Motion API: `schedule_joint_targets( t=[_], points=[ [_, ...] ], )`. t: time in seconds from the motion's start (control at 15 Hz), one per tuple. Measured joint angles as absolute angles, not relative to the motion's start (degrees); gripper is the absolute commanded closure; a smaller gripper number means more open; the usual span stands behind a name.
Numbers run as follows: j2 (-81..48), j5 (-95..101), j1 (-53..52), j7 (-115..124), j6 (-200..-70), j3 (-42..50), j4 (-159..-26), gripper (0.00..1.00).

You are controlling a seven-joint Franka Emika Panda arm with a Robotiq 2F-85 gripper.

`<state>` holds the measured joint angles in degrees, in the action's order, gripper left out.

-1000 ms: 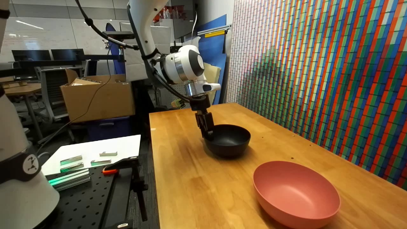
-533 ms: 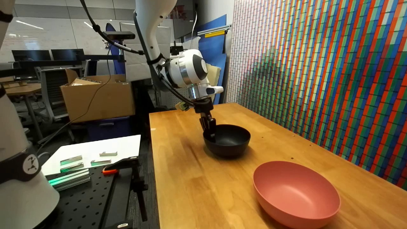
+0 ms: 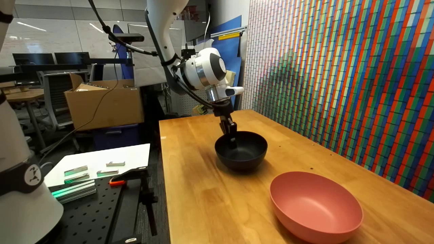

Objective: Put the black bowl in the pink bowl

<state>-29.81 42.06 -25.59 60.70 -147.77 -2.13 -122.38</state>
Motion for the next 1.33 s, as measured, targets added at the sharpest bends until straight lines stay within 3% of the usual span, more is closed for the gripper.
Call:
schedule_joint_targets(
  t=[1.33],
  points=[
    [-14.8,43.7,-10.9,57.2,-137.2,4.1,-124.5,0.97]
  ],
)
